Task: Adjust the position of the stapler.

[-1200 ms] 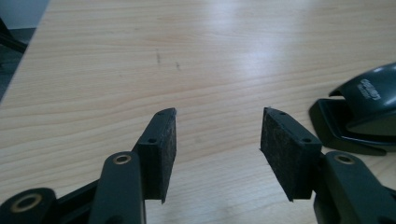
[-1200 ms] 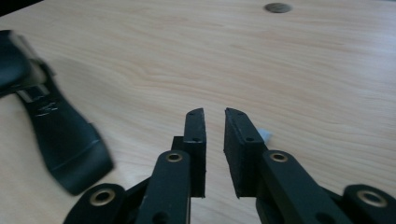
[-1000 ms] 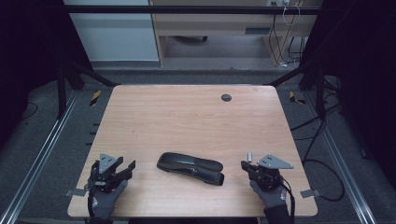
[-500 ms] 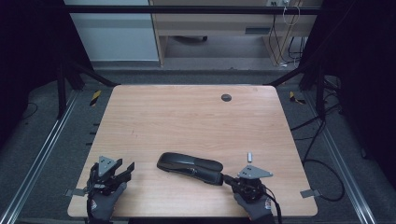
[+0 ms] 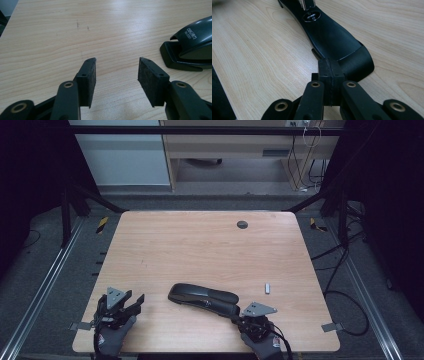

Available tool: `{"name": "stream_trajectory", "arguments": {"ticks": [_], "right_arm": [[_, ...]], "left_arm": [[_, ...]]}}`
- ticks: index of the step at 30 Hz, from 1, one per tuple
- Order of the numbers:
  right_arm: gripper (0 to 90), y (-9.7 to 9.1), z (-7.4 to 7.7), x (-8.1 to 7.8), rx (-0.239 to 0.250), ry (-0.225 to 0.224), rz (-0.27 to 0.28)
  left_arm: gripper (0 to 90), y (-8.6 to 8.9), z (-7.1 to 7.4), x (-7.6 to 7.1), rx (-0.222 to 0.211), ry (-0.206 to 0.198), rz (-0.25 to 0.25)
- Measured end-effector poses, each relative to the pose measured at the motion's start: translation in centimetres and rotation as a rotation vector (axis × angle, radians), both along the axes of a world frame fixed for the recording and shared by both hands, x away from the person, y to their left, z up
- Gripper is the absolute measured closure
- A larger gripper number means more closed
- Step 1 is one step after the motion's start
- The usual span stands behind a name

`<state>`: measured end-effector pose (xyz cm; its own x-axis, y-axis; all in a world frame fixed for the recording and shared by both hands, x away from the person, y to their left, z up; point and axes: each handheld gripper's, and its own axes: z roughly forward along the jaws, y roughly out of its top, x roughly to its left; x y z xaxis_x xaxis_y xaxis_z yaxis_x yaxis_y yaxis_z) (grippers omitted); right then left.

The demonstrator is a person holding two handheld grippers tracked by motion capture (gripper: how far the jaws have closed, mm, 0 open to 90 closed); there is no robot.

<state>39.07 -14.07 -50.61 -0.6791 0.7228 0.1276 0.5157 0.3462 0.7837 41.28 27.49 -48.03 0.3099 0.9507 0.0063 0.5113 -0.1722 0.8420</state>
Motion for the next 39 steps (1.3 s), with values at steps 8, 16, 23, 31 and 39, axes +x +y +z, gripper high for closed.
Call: {"name": "stream_trajectory", "arguments": {"ticks": [8, 16, 23, 31, 39], "right_arm": [[90.0, -0.1, -0.1, 0.2, -0.007, -0.006, -0.010], [90.0, -0.6, -0.1, 0.7, -0.012, -0.022, -0.064], [90.0, -1.1, -0.2, 1.2, -0.018, -0.032, -0.101], [90.0, -1.3, 0.6, 0.8, 0.006, -0.066, -0.098], [90.0, -2.7, 1.1, 0.6, 0.022, -0.102, -0.131]], "left_arm": [[49.4, 0.0, 0.0, 0.0, 0.004, 0.001, -0.005], [50.5, -0.1, -0.1, 0.1, 0.001, 0.003, -0.012], [56.9, -0.3, 0.1, 0.2, 0.001, 0.007, -0.031], [83.4, -1.1, 1.3, 1.5, 0.022, 0.000, -0.062], [89.8, -4.4, 1.6, 5.6, 0.109, 0.041, -0.140]]}}
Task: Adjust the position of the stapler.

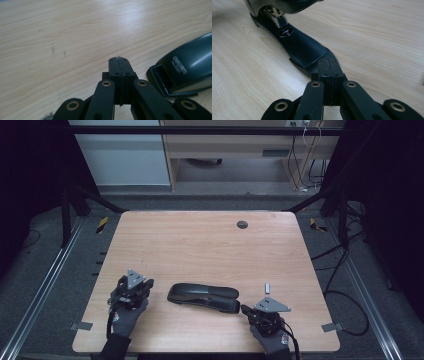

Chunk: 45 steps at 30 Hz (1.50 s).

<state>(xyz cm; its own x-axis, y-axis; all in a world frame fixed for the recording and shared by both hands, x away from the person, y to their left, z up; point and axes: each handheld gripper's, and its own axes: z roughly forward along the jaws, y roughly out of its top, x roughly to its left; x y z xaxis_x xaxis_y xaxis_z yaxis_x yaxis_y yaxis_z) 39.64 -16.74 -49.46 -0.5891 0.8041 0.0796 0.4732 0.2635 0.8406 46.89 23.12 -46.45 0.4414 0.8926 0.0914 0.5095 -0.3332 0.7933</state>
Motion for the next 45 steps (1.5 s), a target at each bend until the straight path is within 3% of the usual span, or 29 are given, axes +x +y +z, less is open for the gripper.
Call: {"name": "stream_trajectory", "arguments": {"ticks": [4, 6, 11, 15, 19, 24, 29, 35, 40, 45], "right_arm": [[90.0, -0.8, 0.3, 0.0, 0.016, -0.041, -0.034], [89.6, -1.3, 0.5, 0.1, 0.021, -0.068, -0.058], [87.7, -3.0, 0.8, 0.4, 0.045, -0.078, -0.123], [89.2, -3.8, 0.9, 0.5, 0.044, -0.082, -0.145], [90.0, -3.6, 0.8, 0.5, 0.033, -0.073, -0.137], [90.0, -3.5, 0.9, 0.6, 0.030, -0.072, -0.128], [90.0, -3.5, 0.7, 0.6, 0.027, -0.064, -0.121], [90.0, -2.7, 0.3, 0.8, 0.025, -0.022, -0.079], [90.0, -2.0, 0.1, 0.9, 0.005, -0.019, -0.059], [90.0, -2.3, 0.1, 0.8, 0.016, -0.015, -0.064]], "left_arm": [[89.9, -1.3, -0.7, 1.4, 0.007, 0.022, -0.032], [89.9, -1.9, -1.3, 2.1, -0.014, 0.044, -0.058], [89.9, -2.9, -2.7, 3.0, -0.016, 0.094, -0.091], [89.9, -3.5, -3.0, 2.9, -0.014, 0.098, -0.119], [90.0, -3.2, -3.1, 3.1, -0.029, 0.113, -0.128], [89.9, -3.1, -3.5, 3.0, -0.008, 0.129, -0.129], [90.0, -2.6, -3.6, 2.2, -0.038, 0.130, -0.138], [90.0, -2.6, -3.4, 1.5, -0.024, 0.123, -0.151], [90.0, -2.3, -3.2, 2.6, -0.064, 0.109, -0.152], [90.0, -3.5, -2.1, 3.4, -0.060, 0.092, -0.200]]}}
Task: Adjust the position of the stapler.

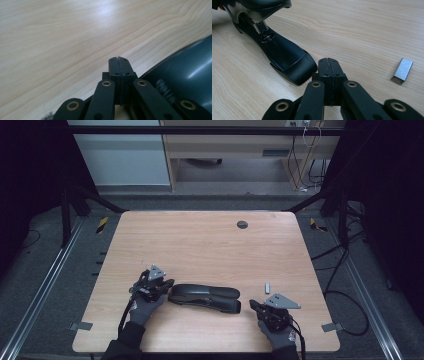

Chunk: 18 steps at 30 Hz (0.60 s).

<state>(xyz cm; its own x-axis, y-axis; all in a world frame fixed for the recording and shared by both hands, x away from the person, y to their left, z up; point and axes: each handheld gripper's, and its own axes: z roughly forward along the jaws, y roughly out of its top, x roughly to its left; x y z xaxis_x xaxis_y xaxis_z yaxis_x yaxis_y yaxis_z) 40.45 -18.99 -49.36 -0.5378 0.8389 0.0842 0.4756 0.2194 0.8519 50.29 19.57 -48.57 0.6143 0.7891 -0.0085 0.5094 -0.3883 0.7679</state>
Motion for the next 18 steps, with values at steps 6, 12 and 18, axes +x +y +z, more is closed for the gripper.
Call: {"name": "stream_trajectory", "arguments": {"ticks": [6, 12, 18], "right_arm": [[90.0, -0.1, 0.2, -0.1, 0.003, -0.014, 0.005], [90.0, -0.2, 0.3, -0.1, 0.006, -0.015, 0.003], [90.0, -0.3, 0.3, -0.1, 0.005, -0.021, 0.002]], "left_arm": [[90.0, -0.8, 0.3, 0.3, 0.015, 0.008, -0.039], [90.0, -0.8, 0.4, -0.7, 0.028, 0.010, -0.049], [90.0, -1.1, 0.6, -1.6, 0.068, 0.004, -0.047]]}}
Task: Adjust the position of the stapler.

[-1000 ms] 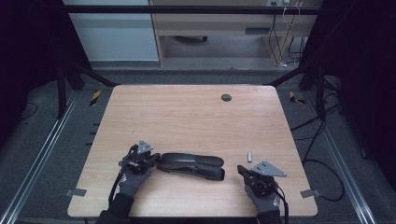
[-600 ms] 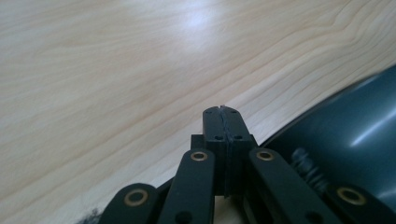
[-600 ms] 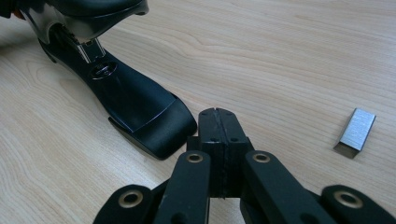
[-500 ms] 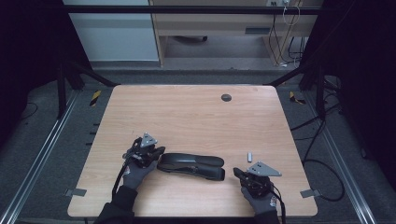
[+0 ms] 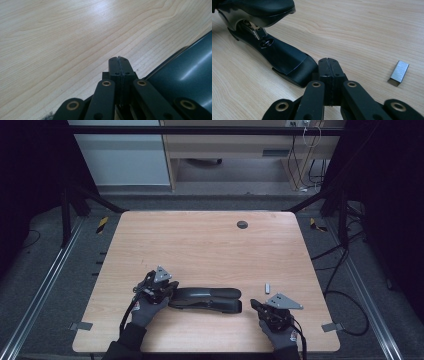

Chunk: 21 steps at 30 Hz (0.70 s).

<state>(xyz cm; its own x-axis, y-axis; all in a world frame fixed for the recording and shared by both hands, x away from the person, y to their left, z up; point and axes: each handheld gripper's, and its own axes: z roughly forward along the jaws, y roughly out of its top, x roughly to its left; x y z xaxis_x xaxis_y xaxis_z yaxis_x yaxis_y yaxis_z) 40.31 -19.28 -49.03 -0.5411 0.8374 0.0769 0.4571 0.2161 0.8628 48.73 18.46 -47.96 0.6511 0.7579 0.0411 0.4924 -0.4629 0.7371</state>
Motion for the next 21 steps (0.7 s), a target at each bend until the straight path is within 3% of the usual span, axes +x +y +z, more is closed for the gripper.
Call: {"name": "stream_trajectory", "arguments": {"ticks": [8, 12, 18, 21], "right_arm": [[90.0, 0.5, -0.2, 0.1, -0.005, 0.015, 0.019], [90.0, 1.2, -0.4, 0.0, -0.011, 0.029, 0.039], [90.0, 2.2, -0.8, 0.0, -0.027, 0.040, 0.067], [90.0, 2.2, -0.7, -0.1, -0.021, 0.033, 0.065]], "left_arm": [[90.0, 0.0, 0.0, -1.3, -0.014, -0.004, -0.002], [90.0, -0.3, 0.3, -1.6, -0.017, -0.027, -0.003], [90.0, 0.4, 0.8, -1.7, -0.015, -0.077, 0.067], [90.0, 1.6, 1.4, -2.1, -0.045, -0.093, 0.111]]}}
